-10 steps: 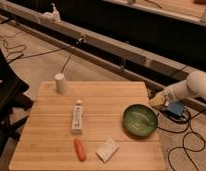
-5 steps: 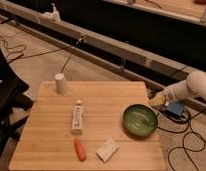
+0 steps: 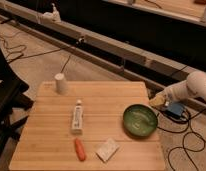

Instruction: Stand the bottle upright

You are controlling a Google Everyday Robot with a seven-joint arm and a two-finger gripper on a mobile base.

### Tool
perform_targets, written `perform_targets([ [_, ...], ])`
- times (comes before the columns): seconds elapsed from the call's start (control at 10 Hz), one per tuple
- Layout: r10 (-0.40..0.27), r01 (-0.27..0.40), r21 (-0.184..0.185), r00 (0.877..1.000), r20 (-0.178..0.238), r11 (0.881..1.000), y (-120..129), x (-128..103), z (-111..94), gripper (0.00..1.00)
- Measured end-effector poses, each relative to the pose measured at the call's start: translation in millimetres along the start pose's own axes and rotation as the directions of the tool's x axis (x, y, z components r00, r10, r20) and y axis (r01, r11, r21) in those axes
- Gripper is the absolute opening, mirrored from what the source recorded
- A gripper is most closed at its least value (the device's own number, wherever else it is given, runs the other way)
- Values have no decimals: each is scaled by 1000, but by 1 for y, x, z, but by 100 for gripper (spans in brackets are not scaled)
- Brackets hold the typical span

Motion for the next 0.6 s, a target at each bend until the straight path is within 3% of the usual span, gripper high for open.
perform_targets([
  [0.3, 8, -8, 47, 1000, -11, 999, -3, -14, 4, 62],
  [0.6, -38, 41, 70, 999, -34, 997, 12, -39, 14, 62],
])
